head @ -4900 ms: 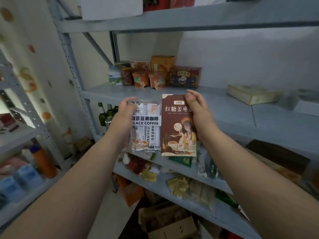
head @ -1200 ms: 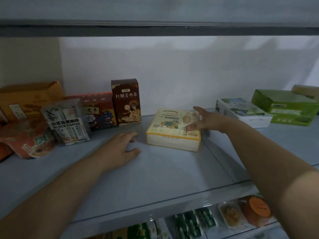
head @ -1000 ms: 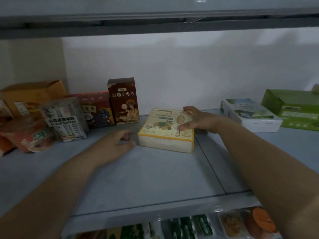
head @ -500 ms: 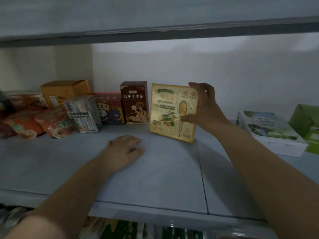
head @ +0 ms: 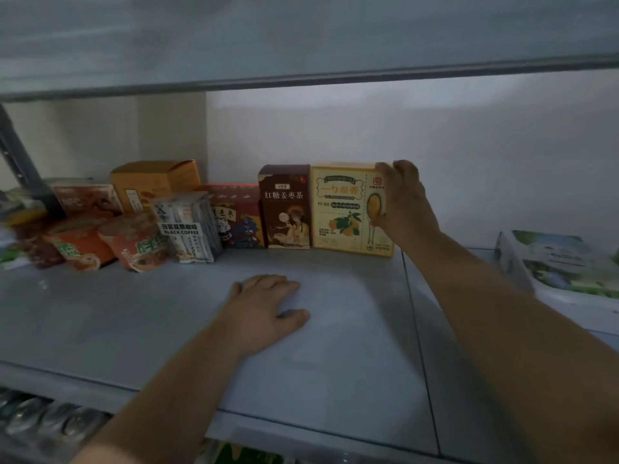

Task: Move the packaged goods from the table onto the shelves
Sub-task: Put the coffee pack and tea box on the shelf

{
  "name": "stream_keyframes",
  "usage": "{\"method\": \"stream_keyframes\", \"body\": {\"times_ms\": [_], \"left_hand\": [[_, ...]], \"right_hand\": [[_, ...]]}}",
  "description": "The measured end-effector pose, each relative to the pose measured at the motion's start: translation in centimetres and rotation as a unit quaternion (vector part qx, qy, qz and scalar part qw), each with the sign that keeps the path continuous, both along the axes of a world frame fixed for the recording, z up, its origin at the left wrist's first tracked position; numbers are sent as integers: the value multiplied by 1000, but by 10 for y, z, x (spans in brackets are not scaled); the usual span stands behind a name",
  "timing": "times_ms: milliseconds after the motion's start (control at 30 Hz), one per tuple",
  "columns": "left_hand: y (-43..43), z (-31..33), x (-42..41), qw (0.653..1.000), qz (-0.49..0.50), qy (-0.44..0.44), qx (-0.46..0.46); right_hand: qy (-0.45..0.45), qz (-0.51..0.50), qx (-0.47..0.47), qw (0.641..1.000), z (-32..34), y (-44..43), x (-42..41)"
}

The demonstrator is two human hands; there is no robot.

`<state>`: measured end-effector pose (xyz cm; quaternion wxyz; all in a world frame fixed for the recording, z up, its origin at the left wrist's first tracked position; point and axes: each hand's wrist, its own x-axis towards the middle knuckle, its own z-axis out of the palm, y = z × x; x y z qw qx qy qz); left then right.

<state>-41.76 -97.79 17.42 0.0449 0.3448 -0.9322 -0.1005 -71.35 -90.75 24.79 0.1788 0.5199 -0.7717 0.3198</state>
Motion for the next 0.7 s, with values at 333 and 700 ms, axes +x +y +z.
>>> {"method": "stream_keyframes", "body": {"times_ms": [333, 700], "left_hand": [[-3, -2, -2, 1000, -3, 8, -16], [-1, -1, 1, 999, -25, 5, -26]], "right_hand": [[14, -1, -11, 1000, -6, -10, 1], [-212, -36, -58, 975, -11, 4, 18]]}}
